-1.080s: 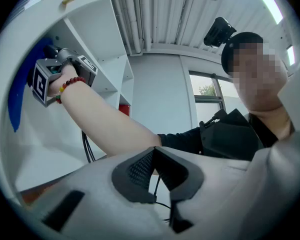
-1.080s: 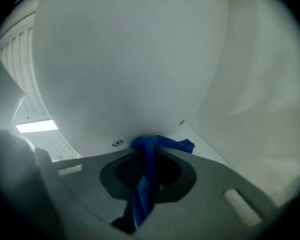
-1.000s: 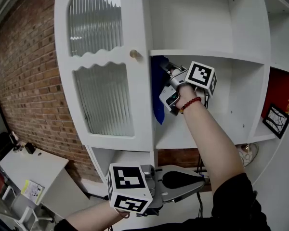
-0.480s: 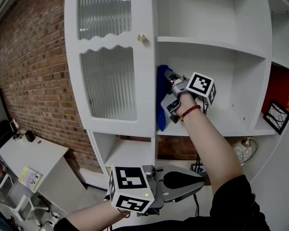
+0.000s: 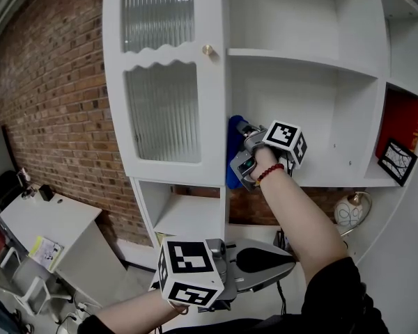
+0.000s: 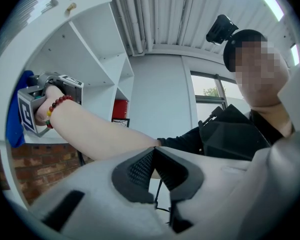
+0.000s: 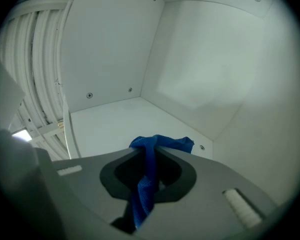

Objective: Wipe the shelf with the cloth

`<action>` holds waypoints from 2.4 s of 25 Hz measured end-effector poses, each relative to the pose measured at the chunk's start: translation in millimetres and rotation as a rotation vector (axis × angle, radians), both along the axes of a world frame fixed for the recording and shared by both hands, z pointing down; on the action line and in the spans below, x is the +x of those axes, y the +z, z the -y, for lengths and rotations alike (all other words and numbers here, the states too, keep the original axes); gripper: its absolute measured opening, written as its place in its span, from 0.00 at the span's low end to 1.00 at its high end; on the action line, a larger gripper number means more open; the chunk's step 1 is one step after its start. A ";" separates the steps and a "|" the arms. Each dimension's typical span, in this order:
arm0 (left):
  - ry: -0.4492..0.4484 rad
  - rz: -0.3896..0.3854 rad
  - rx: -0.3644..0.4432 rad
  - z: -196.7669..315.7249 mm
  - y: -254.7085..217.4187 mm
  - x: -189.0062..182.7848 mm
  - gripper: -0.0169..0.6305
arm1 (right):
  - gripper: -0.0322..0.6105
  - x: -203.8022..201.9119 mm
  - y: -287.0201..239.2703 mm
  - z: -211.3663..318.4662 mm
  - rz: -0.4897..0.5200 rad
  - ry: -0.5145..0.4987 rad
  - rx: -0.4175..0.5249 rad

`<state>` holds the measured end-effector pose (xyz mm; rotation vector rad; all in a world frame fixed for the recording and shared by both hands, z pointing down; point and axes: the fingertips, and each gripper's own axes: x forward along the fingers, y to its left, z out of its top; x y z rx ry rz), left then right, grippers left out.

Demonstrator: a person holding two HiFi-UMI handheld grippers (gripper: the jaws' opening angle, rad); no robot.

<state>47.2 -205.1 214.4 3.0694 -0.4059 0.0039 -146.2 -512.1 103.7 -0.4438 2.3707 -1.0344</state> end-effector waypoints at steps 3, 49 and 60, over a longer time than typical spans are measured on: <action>0.005 -0.005 0.001 -6.4 0.9 2.3 0.03 | 0.09 0.5 12.8 -2.4 -0.008 0.005 -0.040; -0.057 -0.010 0.014 -31.5 10.6 -19.2 0.03 | 0.08 14.2 -37.0 -31.4 0.119 0.101 0.076; -0.062 -0.001 0.008 -35.8 14.6 -15.9 0.03 | 0.08 15.1 25.1 -12.0 0.142 0.100 -0.125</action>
